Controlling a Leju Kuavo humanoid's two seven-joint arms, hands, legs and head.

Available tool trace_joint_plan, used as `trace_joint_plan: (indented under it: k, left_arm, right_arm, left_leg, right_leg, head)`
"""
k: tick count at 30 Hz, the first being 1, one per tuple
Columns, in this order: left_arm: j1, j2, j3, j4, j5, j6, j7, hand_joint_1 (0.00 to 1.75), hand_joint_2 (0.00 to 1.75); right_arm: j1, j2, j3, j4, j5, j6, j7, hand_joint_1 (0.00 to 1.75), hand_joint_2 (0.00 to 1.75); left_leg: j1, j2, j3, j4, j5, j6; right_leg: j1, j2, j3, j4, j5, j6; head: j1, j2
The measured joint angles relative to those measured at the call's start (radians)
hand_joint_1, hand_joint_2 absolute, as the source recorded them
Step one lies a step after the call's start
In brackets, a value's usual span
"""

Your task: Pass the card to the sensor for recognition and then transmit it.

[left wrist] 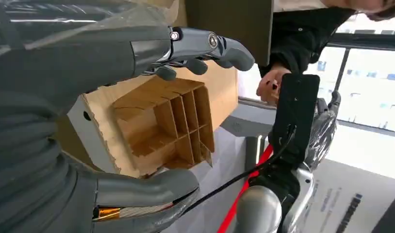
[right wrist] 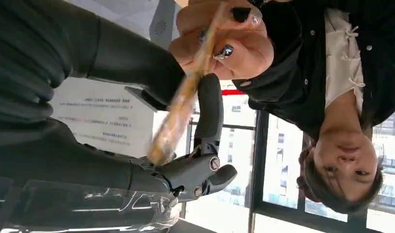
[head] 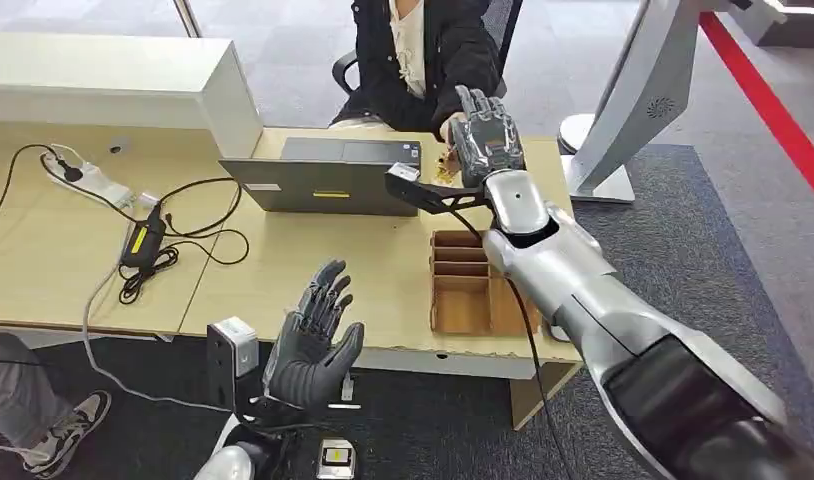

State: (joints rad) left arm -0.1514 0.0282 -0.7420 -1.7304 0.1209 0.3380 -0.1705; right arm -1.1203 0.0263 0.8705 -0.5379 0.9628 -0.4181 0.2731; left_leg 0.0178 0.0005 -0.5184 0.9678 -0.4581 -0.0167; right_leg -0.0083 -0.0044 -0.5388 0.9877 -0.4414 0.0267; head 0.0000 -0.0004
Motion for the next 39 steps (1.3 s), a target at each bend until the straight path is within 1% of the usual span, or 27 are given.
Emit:
trace_joint_plan:
  k: [9,16,19,22,25,28,35,39]
  left_arm:
    - [0.006,0.000,-0.001,-0.001,-0.001,-0.001,0.002,0.00,1.75]
    - [0.018,0.000,-0.001,-0.010,-0.018,-0.001,0.014,0.00,1.75]
    - [0.025,0.001,-0.001,-0.018,-0.027,0.023,0.019,0.00,1.75]
    - [0.030,0.005,-0.001,-0.028,-0.038,0.054,0.031,0.00,1.75]
    - [0.031,0.014,-0.001,-0.040,-0.039,0.063,0.039,0.00,1.75]
    - [0.041,0.021,-0.001,-0.048,-0.033,0.063,0.039,0.00,1.75]
    - [0.059,0.036,-0.001,-0.058,-0.022,0.070,0.035,0.00,1.75]
    - [0.065,0.040,-0.001,-0.058,-0.022,0.070,0.034,0.00,1.75]
  right_arm:
    - [0.000,-0.002,0.006,0.000,-0.009,-0.015,-0.011,1.75,1.75]
    - [0.017,-0.009,0.003,-0.016,-0.082,-0.074,-0.039,1.75,1.75]
    - [0.048,-0.025,-0.005,-0.050,-0.116,-0.102,-0.054,1.75,1.75]
    - [0.100,-0.057,-0.016,-0.104,-0.140,-0.118,-0.054,1.75,1.75]
    - [0.156,-0.097,-0.032,-0.157,-0.149,-0.134,-0.039,1.75,1.75]
    - [0.232,-0.148,-0.057,-0.225,-0.146,-0.145,-0.013,1.75,1.75]
    - [0.418,-0.253,-0.141,-0.392,-0.105,-0.159,0.044,1.75,1.75]
    - [0.522,-0.301,-0.195,-0.483,-0.088,-0.162,0.080,1.75,1.75]
  left_leg:
    - [0.000,0.000,0.000,0.000,0.000,0.000]
    - [0.000,0.000,0.000,0.000,0.000,0.000]
    - [0.000,0.000,0.001,0.000,0.000,0.000]
    - [0.000,0.000,0.001,0.000,0.000,0.000]
    - [0.000,0.000,0.001,0.000,0.000,0.000]
    - [0.000,0.000,0.001,0.000,0.000,0.000]
    - [0.000,0.000,0.001,0.000,0.000,0.000]
    - [0.000,0.000,0.001,0.000,0.000,0.000]
  right_leg:
    - [0.000,0.000,0.000,0.000,0.000,0.000]
    - [0.000,0.000,0.000,0.000,0.000,0.000]
    - [0.000,0.000,0.000,0.000,0.000,0.000]
    - [0.000,0.000,0.000,0.000,0.000,0.000]
    - [0.000,0.000,0.000,-0.001,0.000,0.000]
    - [0.000,0.000,0.001,-0.001,0.000,0.000]
    - [0.000,0.000,0.001,-0.001,0.000,0.000]
    - [0.000,0.000,0.001,-0.001,0.000,0.000]
  head:
    - [0.000,0.000]
    - [0.000,0.000]
    - [0.000,0.000]
    - [0.000,0.000]
    - [0.000,0.000]
    - [0.000,0.000]
    - [0.000,0.000]
    - [0.000,0.000]
